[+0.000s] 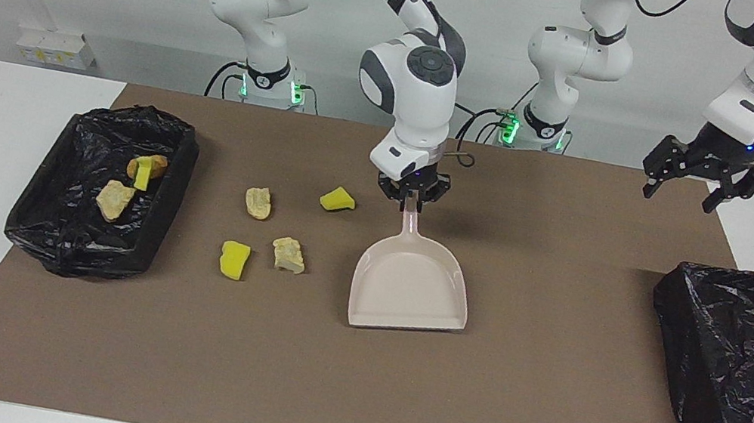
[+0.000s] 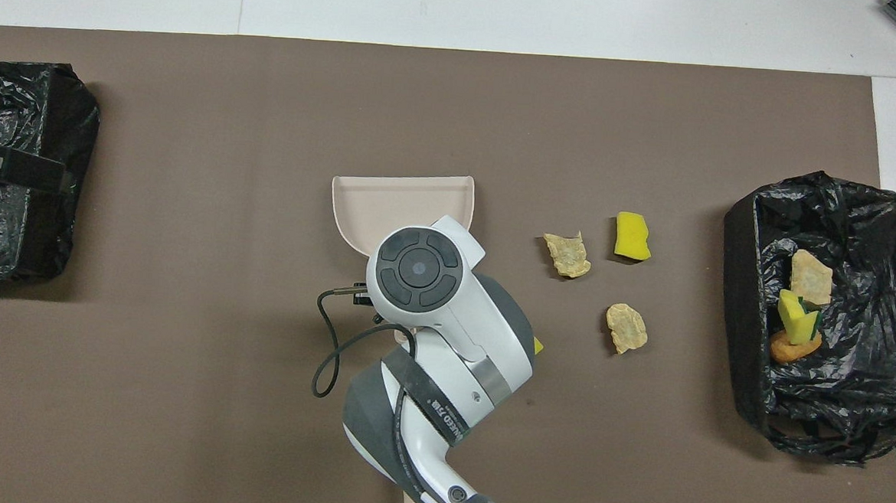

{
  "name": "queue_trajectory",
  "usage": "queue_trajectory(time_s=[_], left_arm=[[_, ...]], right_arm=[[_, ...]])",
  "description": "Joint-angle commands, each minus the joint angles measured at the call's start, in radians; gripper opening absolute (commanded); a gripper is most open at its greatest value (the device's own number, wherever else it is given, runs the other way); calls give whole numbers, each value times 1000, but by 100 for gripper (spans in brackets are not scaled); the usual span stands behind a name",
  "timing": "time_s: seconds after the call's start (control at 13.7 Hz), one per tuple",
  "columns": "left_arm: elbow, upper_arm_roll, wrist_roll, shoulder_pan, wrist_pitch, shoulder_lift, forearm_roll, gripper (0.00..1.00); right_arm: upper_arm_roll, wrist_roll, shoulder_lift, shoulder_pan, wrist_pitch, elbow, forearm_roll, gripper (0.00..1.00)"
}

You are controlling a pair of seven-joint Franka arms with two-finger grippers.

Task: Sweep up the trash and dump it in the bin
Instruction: 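Return the dustpan to the table center with the right gripper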

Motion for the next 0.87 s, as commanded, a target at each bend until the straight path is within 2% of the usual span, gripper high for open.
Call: queue_trajectory(time_s=[0.0, 0.07, 0.15, 0.22, 0.44, 0.51, 0.58, 0.8], left_arm=[[25, -8, 40, 13, -29, 10, 4, 100], [25, -8, 39, 13, -26, 10, 4, 100], [25, -8, 36, 13, -26, 10, 4, 100], [25, -8, 36, 13, -26, 10, 4, 100], [25, -8, 30, 14, -36, 10, 5, 100], [25, -8, 30, 14, -40, 10, 7, 100], [30, -8, 28, 14, -54, 10, 8, 100], [37, -11, 25, 14, -94, 8, 13, 100]], right_arm=[[-4, 28, 20, -1, 26, 11, -17, 0], [-2, 30, 20, -1, 26, 10, -17, 0], [-2, 30, 20, -1, 26, 8, -17, 30], [-2, 31, 20, -1, 26, 8, -17, 66], [-2, 30, 19, 5, 14, 8, -18, 82], [-4, 31, 17, 8, 6, 10, -23, 95], [-4, 30, 13, 8, -1, 10, -27, 100], [-4, 1, -73, -16, -99, 8, -35, 100]])
